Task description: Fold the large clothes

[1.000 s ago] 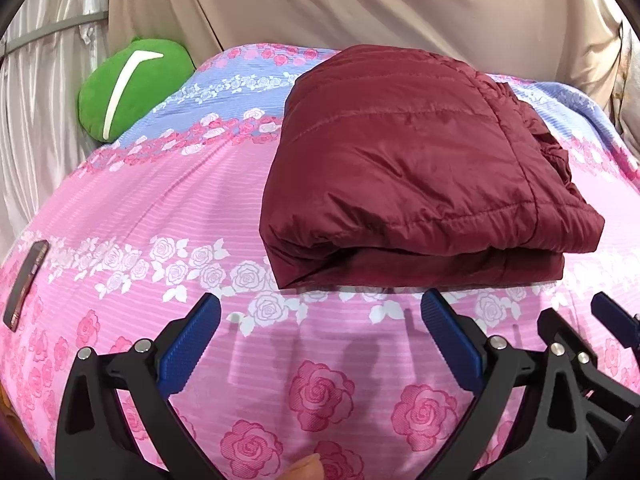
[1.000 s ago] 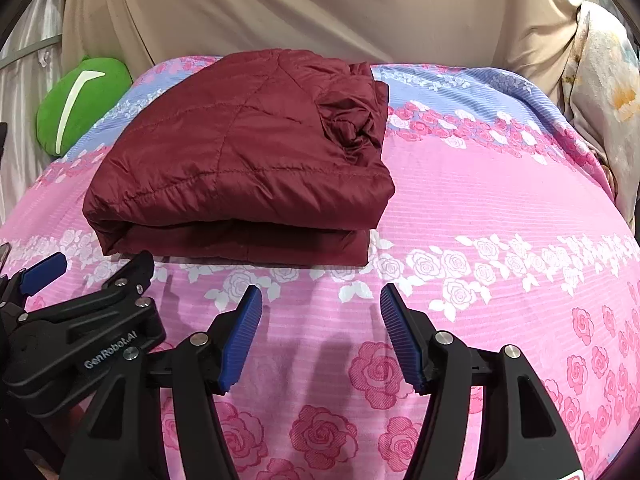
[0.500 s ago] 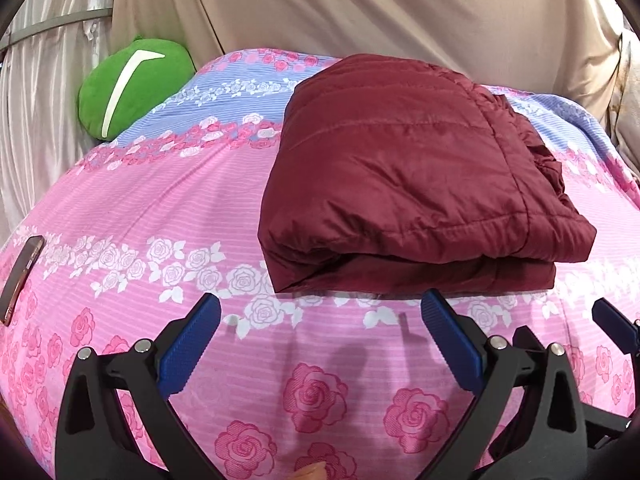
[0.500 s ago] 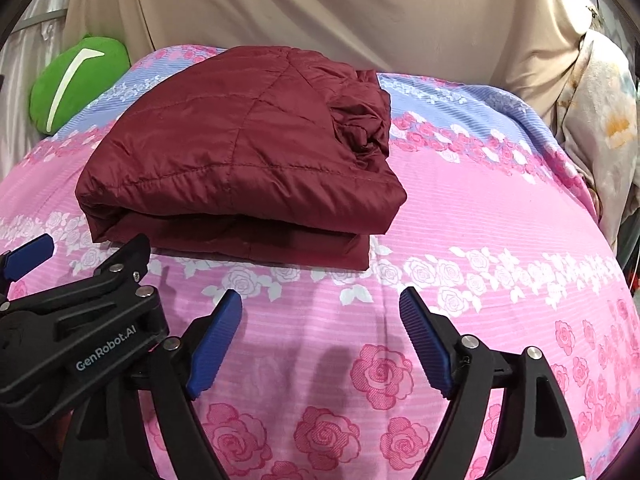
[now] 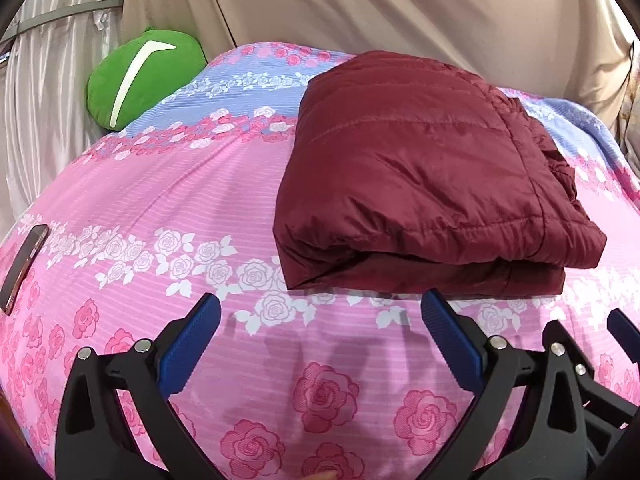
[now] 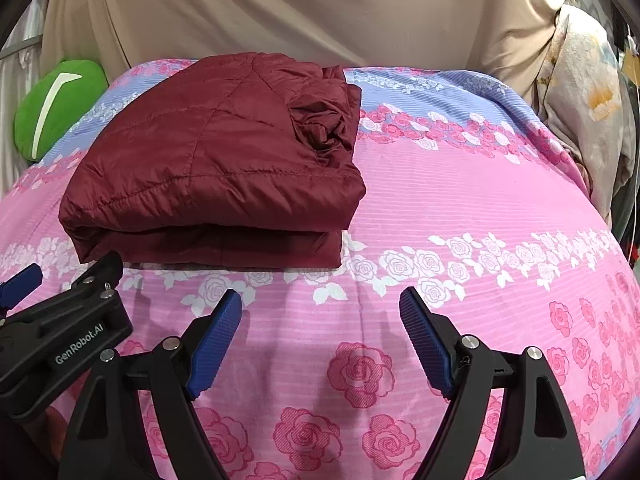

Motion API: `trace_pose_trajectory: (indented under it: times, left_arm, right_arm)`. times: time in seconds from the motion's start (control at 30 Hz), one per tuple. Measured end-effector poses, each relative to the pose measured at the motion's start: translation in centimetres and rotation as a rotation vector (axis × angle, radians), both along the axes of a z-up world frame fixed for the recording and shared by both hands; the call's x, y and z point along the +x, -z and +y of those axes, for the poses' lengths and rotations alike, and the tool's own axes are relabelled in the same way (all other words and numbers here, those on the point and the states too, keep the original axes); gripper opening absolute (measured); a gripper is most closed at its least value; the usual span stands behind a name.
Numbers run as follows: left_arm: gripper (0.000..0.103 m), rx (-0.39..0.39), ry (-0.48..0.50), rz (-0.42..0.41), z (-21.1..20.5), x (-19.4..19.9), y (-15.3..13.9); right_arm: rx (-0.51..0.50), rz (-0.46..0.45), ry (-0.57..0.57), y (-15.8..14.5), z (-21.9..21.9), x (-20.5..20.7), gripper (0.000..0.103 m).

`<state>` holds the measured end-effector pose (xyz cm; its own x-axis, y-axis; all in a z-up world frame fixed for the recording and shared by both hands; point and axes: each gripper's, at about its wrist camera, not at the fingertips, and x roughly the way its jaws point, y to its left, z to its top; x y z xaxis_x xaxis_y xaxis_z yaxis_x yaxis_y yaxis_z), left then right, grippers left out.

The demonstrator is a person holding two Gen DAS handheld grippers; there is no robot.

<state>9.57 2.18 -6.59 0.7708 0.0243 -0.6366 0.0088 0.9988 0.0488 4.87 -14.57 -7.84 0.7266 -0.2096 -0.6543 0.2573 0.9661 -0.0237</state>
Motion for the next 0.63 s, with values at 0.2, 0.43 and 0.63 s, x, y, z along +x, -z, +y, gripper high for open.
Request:
trace_pose_trajectory:
  times: [0.2,0.43,0.63]
  left_arm:
    - [0.098,0.004,-0.006,-0.002,-0.13,-0.08,-0.02]
    - [0.097,0.035,-0.02,-0.008,-0.41,-0.27,-0.05]
    - [0.095,0.047,-0.016,-0.017,-0.42,-0.35,-0.12]
  right_arm:
    - [0.012,0.01,-0.007,0.16,0.02,0.16,0.079]
    - [0.013,0.008,-0.005,0.18,-0.05,0.16,0.079]
    - [0.008,0.001,-0.005,0.15,-0.08,0.16,0.079]
